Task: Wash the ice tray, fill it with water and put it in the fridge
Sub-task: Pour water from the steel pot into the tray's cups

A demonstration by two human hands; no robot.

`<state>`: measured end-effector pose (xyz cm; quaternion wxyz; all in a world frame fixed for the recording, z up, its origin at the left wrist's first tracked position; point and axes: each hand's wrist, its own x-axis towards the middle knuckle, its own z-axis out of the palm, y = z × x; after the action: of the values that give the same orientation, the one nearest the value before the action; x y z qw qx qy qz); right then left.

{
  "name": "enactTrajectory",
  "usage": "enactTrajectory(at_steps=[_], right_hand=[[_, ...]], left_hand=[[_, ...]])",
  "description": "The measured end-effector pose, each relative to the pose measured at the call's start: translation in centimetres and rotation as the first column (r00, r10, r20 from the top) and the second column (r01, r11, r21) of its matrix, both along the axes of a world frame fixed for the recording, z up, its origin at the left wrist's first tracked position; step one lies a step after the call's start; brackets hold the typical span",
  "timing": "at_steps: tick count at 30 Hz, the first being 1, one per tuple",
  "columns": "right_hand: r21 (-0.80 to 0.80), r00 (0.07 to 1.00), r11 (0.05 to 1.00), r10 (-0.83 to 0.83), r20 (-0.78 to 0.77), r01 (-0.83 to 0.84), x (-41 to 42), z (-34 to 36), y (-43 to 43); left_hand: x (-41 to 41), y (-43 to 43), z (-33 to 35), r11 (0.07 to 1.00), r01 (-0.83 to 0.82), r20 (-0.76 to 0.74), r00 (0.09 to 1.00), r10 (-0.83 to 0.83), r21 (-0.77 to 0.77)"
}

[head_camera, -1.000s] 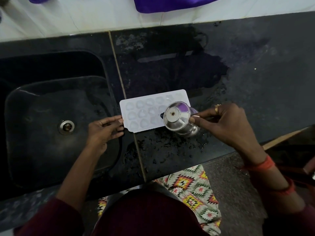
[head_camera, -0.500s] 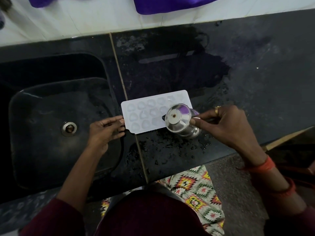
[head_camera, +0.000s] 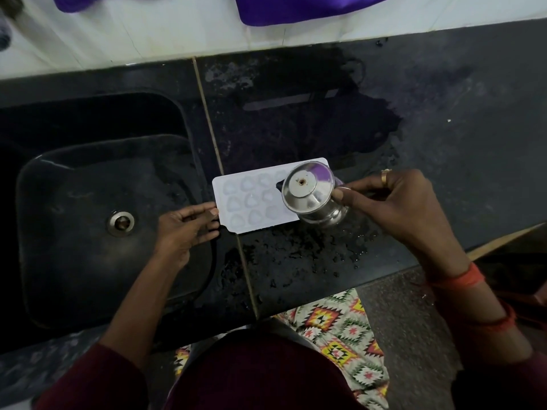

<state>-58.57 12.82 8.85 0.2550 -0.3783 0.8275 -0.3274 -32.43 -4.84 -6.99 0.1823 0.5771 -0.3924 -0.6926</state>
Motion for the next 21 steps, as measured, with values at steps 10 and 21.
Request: enactTrajectory(at_steps=[10, 21], right_hand=[[0.046, 0.989, 0.999, 0.007, -0.150, 0.000, -0.1, -0.4, -1.1], [0.058, 0.988, 0.998, 0.026, -0.153, -0.017, -0.2, -0.3, -1.1]], left_hand=[[0.2, -0.2, 0.4, 1.000, -0.011, -0.005, 1.000, 0.011, 0.002], [0.2, -0.3, 0.4, 1.000, -0.011, -0.008, 1.000, 0.012, 0.005]])
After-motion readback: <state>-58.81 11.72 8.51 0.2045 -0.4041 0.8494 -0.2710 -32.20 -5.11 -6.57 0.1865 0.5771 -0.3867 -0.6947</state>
